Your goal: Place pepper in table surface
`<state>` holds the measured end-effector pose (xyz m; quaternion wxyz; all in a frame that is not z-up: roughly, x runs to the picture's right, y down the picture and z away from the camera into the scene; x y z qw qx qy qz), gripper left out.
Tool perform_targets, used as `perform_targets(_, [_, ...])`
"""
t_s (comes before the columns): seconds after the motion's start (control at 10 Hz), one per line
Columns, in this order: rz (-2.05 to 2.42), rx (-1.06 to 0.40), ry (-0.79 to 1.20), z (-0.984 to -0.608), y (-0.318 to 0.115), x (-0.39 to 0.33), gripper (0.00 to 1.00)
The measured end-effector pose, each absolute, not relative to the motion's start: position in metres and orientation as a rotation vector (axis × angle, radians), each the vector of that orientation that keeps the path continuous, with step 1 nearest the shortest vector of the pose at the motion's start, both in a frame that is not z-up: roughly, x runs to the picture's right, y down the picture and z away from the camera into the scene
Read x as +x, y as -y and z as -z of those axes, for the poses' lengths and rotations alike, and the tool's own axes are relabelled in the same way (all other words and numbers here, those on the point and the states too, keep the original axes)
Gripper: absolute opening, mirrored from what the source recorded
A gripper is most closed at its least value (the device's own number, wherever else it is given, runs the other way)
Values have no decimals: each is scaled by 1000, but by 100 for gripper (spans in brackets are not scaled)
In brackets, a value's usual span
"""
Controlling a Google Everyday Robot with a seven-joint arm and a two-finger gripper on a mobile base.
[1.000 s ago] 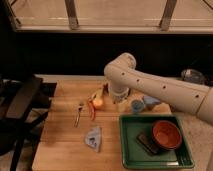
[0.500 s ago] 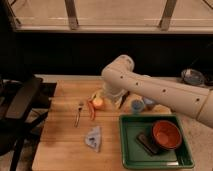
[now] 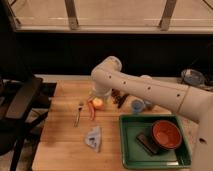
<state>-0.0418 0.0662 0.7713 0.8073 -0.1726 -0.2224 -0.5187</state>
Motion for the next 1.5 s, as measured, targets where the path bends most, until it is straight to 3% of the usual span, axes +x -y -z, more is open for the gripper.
perform_targets(1.0, [1135, -539, 567, -878, -113, -82, 65])
perform_targets(1.5, [1084, -608, 606, -897, -135, -82, 61])
